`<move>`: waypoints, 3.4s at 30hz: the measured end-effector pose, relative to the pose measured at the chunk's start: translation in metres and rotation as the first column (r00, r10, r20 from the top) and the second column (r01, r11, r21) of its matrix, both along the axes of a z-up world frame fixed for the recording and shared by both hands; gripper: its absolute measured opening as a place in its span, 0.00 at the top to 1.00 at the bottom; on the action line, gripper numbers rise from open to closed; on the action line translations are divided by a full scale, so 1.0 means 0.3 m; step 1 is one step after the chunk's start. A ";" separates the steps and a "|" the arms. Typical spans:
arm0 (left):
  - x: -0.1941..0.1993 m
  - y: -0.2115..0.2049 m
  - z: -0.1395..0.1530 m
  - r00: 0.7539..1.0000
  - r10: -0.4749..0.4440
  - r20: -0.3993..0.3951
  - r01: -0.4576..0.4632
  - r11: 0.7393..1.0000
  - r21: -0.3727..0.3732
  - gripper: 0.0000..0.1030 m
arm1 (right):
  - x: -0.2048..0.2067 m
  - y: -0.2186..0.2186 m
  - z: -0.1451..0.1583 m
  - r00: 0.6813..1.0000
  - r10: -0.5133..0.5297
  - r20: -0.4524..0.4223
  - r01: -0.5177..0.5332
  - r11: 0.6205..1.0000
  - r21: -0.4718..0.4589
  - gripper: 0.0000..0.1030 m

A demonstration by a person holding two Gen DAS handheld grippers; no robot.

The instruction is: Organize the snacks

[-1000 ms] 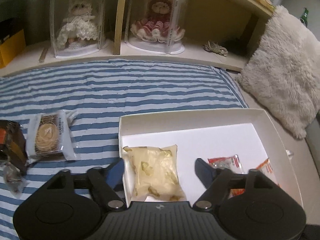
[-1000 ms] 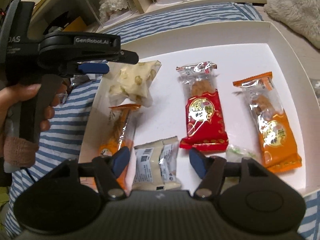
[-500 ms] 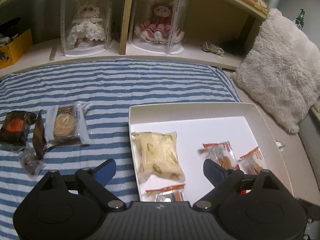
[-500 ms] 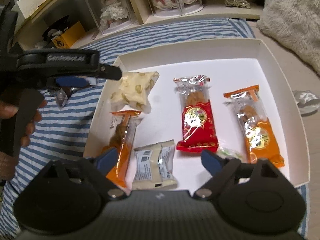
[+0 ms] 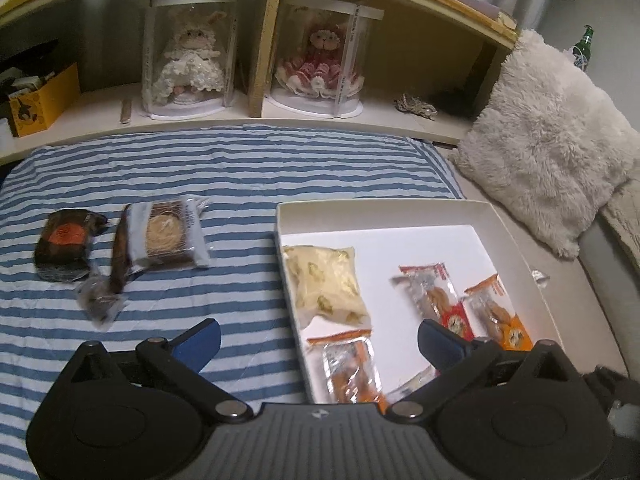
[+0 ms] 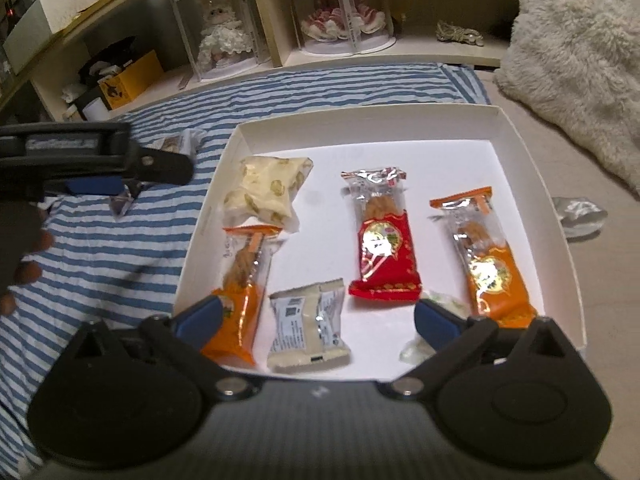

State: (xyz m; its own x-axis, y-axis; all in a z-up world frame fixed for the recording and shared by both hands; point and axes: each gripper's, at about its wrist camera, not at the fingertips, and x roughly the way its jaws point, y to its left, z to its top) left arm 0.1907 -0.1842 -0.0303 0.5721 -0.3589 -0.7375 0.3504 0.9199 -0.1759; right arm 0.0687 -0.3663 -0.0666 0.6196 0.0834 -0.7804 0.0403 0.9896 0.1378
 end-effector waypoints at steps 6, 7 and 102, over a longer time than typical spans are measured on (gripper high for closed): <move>-0.065 0.067 0.009 1.000 -0.008 0.009 0.008 0.999 0.046 0.00 | -0.033 0.019 0.013 1.000 -0.016 0.008 0.017 0.999 -0.043 0.01; -0.078 0.081 0.008 1.000 -0.010 0.012 0.009 0.998 0.055 0.00 | -0.034 0.021 0.011 1.000 -0.016 0.009 0.016 0.999 -0.050 0.01; 0.198 0.714 -0.192 0.902 0.421 -0.092 -0.431 0.872 -0.232 0.73 | 0.761 0.656 -0.058 0.969 0.222 0.113 -0.239 0.956 0.168 0.96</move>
